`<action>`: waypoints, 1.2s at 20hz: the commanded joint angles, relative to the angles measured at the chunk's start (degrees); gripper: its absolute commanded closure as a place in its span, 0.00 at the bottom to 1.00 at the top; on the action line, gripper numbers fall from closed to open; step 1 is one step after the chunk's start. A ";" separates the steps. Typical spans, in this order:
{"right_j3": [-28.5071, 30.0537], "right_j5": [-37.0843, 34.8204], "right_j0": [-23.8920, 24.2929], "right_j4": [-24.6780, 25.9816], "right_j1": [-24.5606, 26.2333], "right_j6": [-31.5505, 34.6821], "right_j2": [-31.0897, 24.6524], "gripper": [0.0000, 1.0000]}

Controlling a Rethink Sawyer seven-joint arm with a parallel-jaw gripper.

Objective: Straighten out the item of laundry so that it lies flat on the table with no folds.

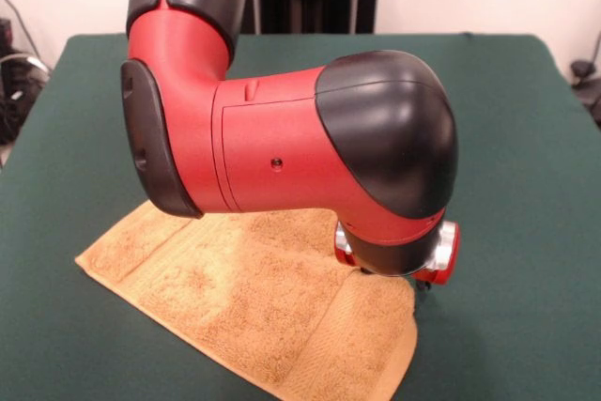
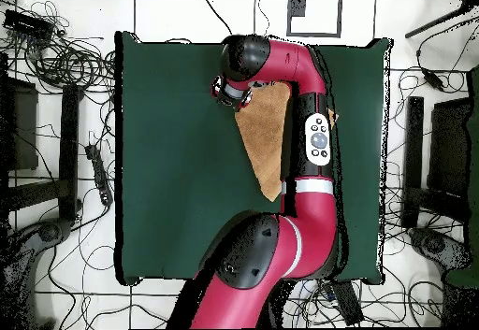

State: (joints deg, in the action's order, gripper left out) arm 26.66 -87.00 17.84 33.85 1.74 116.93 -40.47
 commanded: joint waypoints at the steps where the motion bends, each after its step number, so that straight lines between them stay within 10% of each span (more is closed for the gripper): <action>1: 5.69 21.41 -0.45 7.55 7.35 -17.63 4.09 0.00; 19: 2.22 17.75 -1.48 7.89 8.53 -16.80 3.35 0.00; 20: 2.14 17.73 -1.50 7.87 8.55 -16.83 3.35 1.00; 24: 1.98 17.66 -1.44 7.64 8.65 -17.98 3.22 1.00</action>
State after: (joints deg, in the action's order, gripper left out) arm 25.90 -87.52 17.86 34.08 1.83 116.92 -38.95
